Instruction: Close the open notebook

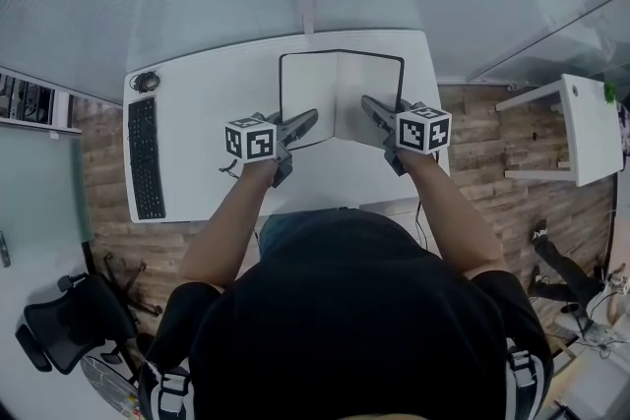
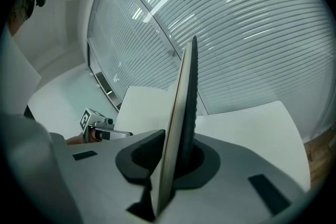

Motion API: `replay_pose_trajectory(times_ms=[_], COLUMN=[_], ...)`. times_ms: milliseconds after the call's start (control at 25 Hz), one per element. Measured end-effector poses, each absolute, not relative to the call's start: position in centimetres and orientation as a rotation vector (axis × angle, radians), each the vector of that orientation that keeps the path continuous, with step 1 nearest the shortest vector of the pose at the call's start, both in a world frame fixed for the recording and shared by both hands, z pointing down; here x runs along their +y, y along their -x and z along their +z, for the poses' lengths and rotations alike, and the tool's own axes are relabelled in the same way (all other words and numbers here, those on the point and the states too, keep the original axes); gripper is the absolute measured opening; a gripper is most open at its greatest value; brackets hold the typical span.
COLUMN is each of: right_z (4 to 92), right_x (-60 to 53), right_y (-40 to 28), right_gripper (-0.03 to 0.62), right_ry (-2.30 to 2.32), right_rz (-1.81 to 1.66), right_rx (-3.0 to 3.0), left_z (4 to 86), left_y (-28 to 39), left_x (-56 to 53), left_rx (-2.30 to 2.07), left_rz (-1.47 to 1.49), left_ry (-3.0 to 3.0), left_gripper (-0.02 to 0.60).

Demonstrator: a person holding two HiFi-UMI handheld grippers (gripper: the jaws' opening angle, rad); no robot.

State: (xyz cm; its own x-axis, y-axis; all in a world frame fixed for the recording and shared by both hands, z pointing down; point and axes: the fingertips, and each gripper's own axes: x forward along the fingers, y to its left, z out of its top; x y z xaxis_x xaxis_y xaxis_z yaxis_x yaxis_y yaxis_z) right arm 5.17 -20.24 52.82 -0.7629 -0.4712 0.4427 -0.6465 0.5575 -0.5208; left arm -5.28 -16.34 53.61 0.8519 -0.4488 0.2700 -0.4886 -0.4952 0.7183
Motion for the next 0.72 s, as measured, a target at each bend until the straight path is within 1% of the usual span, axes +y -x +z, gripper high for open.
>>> replay_pose_trajectory(times_ms=[560,720], right_z=[61.4,63.6], right_x=[-18.0,-17.2], right_y=[-4.0,-3.6], right_gripper=[0.076,0.077], right_ry=[-0.903,-0.887], right_rz=[1.064,1.035], right_rx=[-2.407,-2.359], left_z=[61.4,64.0], left_y=[6.1,6.0], left_x=[-13.8,-13.1], left_rx=[-0.678,-0.657], left_rz=[0.144,0.172], left_ry=[-2.048,-2.0], left_gripper=[0.045,0.045])
